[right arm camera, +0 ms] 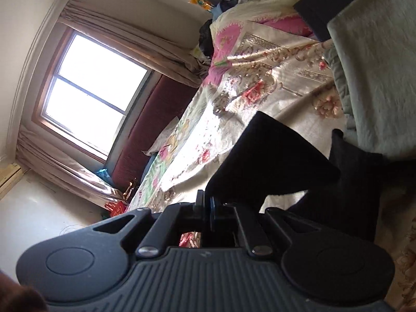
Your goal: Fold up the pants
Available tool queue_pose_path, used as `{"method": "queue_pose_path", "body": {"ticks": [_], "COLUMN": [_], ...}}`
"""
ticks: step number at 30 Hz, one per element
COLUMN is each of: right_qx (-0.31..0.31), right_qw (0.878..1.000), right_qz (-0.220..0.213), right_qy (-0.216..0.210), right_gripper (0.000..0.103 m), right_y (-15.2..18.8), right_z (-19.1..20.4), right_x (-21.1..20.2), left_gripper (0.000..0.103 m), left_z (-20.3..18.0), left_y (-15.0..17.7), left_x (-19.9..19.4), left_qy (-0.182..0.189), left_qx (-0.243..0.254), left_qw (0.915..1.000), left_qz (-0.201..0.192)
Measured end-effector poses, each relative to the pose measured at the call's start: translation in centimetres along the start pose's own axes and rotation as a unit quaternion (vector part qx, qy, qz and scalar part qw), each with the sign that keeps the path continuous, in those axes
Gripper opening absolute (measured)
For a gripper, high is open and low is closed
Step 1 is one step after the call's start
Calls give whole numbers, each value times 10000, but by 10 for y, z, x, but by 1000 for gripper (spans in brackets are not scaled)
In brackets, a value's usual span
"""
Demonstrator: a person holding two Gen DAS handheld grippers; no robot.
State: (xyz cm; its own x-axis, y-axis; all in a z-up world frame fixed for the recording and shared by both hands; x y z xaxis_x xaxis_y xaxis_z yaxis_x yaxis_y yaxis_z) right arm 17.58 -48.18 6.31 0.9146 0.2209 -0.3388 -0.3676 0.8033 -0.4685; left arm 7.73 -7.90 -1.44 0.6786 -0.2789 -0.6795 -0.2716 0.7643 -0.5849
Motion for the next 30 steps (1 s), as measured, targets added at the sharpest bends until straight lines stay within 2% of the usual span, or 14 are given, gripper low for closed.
{"method": "queue_pose_path", "body": {"ticks": [2, 5, 7, 11, 13, 16, 18, 20, 23, 25, 26, 27, 30], "right_qx": [-132, -453, -494, -303, -289, -562, -727, -755, -544, -123, 48, 212, 508], "right_qw": [9993, 9971, 9972, 9994, 9992, 9971, 9953, 9958, 9946, 9949, 9940, 9925, 9903], "right_qz": [-57, -199, -246, -110, -171, -516, -636, -419, -45, 75, 105, 138, 192], "right_qy": [-347, -580, -499, 118, 194, 16, 79, 298, 878, 995, 1083, 1198, 1282], "right_gripper": [5, 5, 5, 5, 5, 3, 3, 5, 9, 15, 24, 29, 31], "right_y": [-6, -8, -5, -2, -3, -7, -10, -6, 13, 23, 26, 30, 40], "right_z": [25, 48, 46, 19, 16, 31, 35, 25, -13, -42, -55, -67, -90], "right_x": [-7, -23, -29, -23, -29, -55, -69, -70, -58, -47, -42, -37, -31], "left_gripper": [55, 59, 61, 61, 61, 61, 61, 61, 61, 61, 61, 61, 61], "left_z": [4, 13, 15, 9, 3, -4, -7, -9, -12, -15, -17, -19, -22], "left_y": [-2, -2, 1, 9, 12, 13, 12, 11, 9, 7, 6, 5, 4], "left_x": [-4, -12, -15, -13, -15, -16, -15, -13, -11, -11, -11, -12, -13], "left_qy": [-124, -237, -298, -230, -197, -76, -28, -8, 42, 57, 56, 47, 35], "left_qx": [69, -51, -108, -119, -11, 40, 24, -21, -109, -71, -22, 34, 141], "left_qw": [9999, 9996, 9994, 9996, 9998, 9999, 9999, 9999, 9998, 9998, 9999, 9999, 9998], "left_qz": [-35, -115, -155, -99, -101, -126, -149, -162, -170, -167, -159, -152, -123]}}
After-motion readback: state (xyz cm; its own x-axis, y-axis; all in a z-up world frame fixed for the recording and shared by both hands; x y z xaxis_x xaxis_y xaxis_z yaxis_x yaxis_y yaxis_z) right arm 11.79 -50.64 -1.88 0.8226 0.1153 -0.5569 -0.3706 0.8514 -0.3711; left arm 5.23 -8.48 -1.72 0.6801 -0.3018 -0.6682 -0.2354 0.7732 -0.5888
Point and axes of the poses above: each gripper's, at about its wrist camera, not at the fingertips, and x roughly the way its jaws point, z to its left, y to its underside, the point moved 3 cm from there along x, roughly the way its jaws point, and after that the axes turned 2 degrees about y, right-handed, at the moved point
